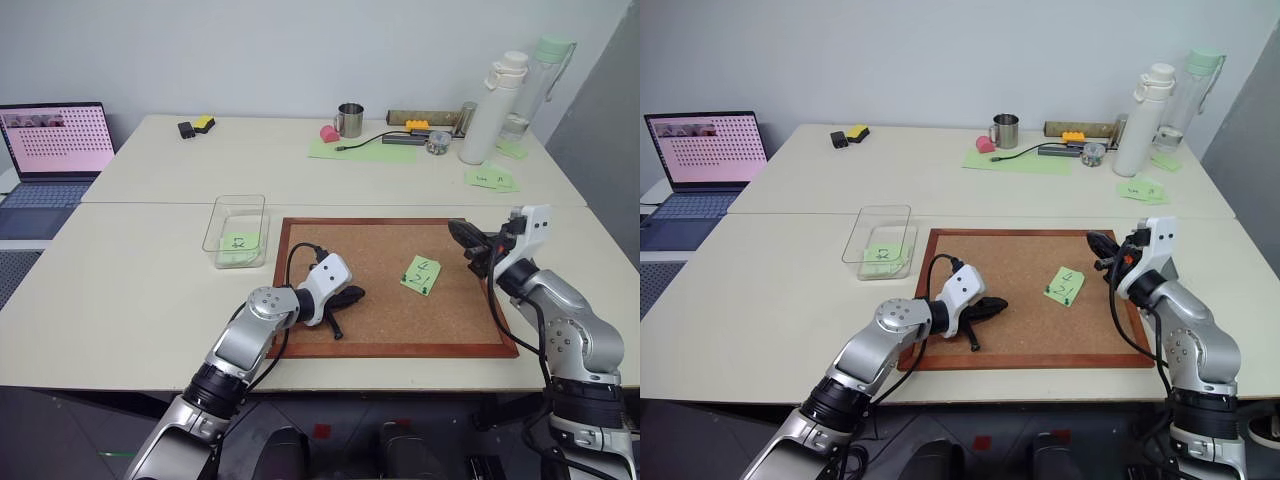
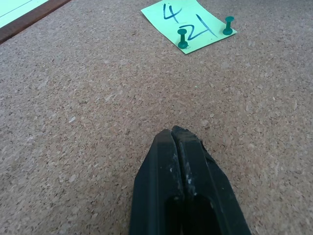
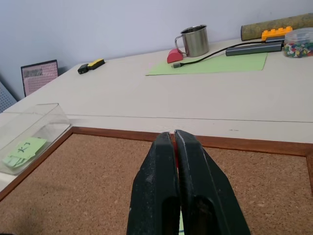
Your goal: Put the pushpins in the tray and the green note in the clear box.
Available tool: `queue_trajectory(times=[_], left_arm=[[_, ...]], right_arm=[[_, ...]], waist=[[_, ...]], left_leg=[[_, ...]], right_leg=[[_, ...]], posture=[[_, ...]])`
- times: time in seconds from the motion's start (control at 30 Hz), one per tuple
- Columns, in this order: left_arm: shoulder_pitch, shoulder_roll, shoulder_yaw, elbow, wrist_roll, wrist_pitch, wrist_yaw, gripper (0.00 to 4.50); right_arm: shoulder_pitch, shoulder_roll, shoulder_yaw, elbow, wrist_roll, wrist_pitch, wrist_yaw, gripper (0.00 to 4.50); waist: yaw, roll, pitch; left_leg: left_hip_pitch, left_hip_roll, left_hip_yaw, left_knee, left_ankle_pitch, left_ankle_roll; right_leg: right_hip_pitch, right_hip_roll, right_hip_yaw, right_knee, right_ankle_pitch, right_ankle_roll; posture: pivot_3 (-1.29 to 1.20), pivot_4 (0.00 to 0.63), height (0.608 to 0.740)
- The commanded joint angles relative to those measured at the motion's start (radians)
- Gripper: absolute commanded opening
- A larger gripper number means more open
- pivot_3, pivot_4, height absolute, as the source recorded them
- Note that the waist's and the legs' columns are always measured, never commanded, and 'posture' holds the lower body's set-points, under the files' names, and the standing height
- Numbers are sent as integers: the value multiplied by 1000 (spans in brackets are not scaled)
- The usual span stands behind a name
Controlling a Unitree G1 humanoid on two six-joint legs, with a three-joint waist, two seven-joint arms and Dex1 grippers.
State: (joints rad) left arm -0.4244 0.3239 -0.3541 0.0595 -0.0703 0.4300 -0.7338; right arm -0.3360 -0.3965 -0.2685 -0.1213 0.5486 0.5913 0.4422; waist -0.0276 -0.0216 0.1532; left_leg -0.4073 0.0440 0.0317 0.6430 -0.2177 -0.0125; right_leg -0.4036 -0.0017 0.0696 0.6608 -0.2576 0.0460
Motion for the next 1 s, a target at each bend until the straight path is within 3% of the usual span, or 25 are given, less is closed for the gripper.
queue_trajectory(times=[0.03,0.27,0.43,0.57,0.9,1.0], left_arm=[[27,26,-28,86,40,70,-2,0],[44,37,-26,63,41,78,-6,0],[63,44,-23,36,40,92,-4,0],[81,54,-16,8,37,107,3,0],[112,65,-9,-35,32,131,18,0],[110,63,-8,-37,30,135,22,0]], right_arm=[[-74,-93,-38,162,-130,-89,-71,6],[-174,-161,10,496,-248,-207,-32,6],[-261,-159,19,689,-276,-265,-5,6],[-333,-162,14,840,-292,-324,-1,607],[-402,-176,17,970,-313,-414,28,2828],[-373,-176,14,882,-288,-421,75,2828]], waist=[[0,0,0],[-3,0,0],[-6,0,0],[-6,0,0],[-17,0,0],[-19,0,0]], left_leg=[[0,-1,0,0,0,0],[0,-2,2,-1,0,0],[0,-2,2,-1,0,0],[1,-2,2,-2,0,0],[6,-2,2,-11,0,0],[6,-2,2,-13,0,0]], right_leg=[[0,0,0,0,0,-1],[0,0,1,-1,-3,-6],[-1,0,1,-1,0,0],[-1,1,1,-1,0,0],[0,2,3,-2,-1,-2],[0,2,3,-2,-2,-3]], posture=[[0,150,740],[0,150,740],[0,150,740],[0,150,740],[0,150,740],[0,150,740]])
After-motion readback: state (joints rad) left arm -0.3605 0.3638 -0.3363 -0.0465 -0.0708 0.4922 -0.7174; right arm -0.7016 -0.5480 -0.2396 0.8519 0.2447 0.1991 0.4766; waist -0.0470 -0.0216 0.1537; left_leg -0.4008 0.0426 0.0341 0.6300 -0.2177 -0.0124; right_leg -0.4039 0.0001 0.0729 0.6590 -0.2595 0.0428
